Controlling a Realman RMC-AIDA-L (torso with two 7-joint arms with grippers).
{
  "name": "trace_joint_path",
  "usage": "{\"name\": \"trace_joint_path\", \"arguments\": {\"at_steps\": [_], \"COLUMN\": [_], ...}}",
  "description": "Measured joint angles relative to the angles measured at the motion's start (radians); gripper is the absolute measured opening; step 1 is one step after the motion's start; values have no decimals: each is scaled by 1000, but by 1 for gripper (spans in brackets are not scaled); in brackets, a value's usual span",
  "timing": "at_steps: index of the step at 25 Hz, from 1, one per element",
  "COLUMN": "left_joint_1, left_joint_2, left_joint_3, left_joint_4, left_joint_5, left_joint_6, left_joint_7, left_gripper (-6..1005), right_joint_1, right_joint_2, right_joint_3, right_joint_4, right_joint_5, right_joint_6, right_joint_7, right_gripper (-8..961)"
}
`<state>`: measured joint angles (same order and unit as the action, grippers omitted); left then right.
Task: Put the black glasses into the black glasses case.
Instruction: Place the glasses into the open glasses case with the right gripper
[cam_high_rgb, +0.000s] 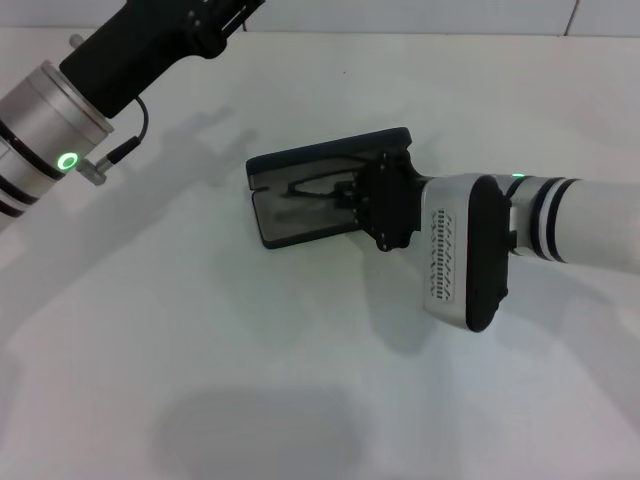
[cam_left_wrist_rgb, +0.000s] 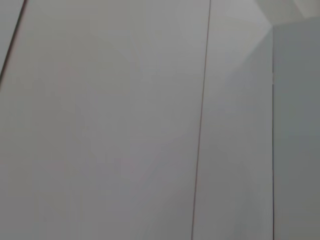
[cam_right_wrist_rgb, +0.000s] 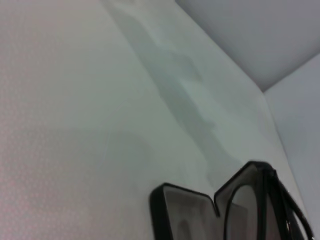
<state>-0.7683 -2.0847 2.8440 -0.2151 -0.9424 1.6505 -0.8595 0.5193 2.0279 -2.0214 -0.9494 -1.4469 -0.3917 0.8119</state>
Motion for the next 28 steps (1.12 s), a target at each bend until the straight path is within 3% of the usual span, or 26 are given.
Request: {"name": "trace_joint_path", "arguments": {"at_steps": [7, 28], "left_joint_1": [5, 6], "left_joint_2": [0, 0], "left_joint_3": [0, 0], "left_joint_4": [-1, 0], "left_joint_5": [0, -1], "left_joint_6": [0, 0], "left_joint_7": [-4, 0], "left_gripper": [629, 641], "right_joint_1": [-50, -8], "right_joint_2": [-1, 2], "right_joint_3": [-13, -75], "right_joint_4": [-68, -19], "right_joint_5": [-112, -107], "right_joint_6": [3, 98], "right_joint_7": [2, 7], "right_gripper": [124, 127]}}
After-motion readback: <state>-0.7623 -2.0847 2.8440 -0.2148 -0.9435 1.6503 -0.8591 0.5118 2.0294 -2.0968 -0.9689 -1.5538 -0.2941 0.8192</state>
